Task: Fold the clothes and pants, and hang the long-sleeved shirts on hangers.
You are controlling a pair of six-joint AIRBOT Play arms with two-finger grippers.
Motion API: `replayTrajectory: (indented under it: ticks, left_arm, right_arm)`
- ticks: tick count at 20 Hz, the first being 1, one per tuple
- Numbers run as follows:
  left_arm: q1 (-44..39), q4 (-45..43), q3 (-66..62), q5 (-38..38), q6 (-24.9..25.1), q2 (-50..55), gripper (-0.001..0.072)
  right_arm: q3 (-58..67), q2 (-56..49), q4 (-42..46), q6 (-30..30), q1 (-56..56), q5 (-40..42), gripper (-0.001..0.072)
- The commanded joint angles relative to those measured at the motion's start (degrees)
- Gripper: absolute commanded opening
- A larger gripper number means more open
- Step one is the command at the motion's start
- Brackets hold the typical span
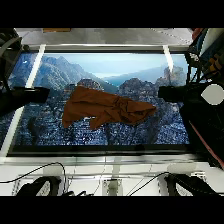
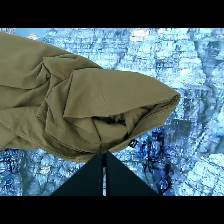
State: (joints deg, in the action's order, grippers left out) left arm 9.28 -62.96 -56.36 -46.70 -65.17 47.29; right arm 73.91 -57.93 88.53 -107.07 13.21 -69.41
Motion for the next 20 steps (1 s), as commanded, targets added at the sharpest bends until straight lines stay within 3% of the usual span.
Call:
replayTrajectory:
  ticks: [1,14,20]
  left_arm:
    - [0.1,0.0,0.0,0.0,0.0,0.0,0.0702]
    - [0.1,-2.9,0.0,-0.1,0.0,0.0,0.0702]
    - [0.1,-8.2,0.0,-5.1,0.0,-0.1,0.0697]
  right_arm:
    - [0.0,0.0,0.0,0.0,0.0,0.0,0.0021]
    - [0.0,0.0,0.0,0.0,0.0,0.0,0.0022]
    - [-0.1,0.0,0.1,1.5,0.0,2.5,0.0021]
